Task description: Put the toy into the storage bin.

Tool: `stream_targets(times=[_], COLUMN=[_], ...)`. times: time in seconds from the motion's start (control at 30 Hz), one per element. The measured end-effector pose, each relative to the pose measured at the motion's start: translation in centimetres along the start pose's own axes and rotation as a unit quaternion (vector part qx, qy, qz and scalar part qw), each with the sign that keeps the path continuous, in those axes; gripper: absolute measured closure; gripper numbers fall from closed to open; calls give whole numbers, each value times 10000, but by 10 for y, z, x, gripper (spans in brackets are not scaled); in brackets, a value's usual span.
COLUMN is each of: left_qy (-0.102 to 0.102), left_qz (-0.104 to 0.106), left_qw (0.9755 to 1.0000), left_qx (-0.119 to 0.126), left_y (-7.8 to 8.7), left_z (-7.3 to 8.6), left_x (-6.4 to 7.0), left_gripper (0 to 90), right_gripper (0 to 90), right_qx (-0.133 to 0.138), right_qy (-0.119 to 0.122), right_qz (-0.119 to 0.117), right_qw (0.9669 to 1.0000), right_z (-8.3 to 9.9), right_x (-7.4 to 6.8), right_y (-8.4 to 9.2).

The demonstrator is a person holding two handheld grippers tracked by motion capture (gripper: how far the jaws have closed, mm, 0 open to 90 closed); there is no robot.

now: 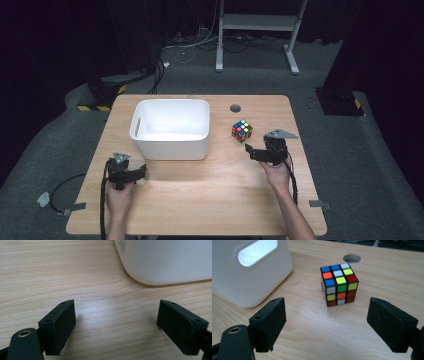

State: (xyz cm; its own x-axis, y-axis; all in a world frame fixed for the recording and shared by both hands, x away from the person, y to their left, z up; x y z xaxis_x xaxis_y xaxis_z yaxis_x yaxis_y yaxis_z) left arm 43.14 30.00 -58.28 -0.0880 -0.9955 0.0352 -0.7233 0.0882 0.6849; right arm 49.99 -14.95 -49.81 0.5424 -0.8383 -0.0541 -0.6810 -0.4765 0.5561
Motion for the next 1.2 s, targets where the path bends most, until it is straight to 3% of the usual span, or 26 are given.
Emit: stream_targets(times=[0.37,0.53,0.63,0.73,1.2], left_qy=[-4,1,0,5,13], left_qz=[-2,1,0,3,4], left_qw=[10000,10000,10000,10000,10000], left_qx=[-1,-1,-2,1,12], left_y=[0,0,0,0,0], left_z=[0,0,0,0,0], left_x=[0,0,0,0,0], left_gripper=[157,156,156,156,155], right_gripper=[137,131,126,130,131], right_qx=[-72,43,-57,41,24], right_qy=[-33,36,38,130,165], right_qz=[1,-2,-36,-58,-88], right_qw=[10000,10000,10000,9999,9998], right_z=[-10,-17,-18,-27,-49], right_x=[6,7,8,7,9], right_y=[-14,-16,-20,-23,-42])
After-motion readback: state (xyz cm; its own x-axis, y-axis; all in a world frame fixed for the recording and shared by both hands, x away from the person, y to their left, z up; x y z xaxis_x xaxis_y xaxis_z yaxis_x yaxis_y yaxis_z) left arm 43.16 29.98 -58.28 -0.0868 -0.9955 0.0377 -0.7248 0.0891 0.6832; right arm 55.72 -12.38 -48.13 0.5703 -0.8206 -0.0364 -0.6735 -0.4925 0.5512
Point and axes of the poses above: each handheld gripper's, and its own axes: y roughly backward along the jaws, z roughly out of its underside, x roughly to its right, the point moved 8 cm from there along -y, roughly forward along the jaws, and after that the axes turned 3 degrees about y, right-handed, at the moved point
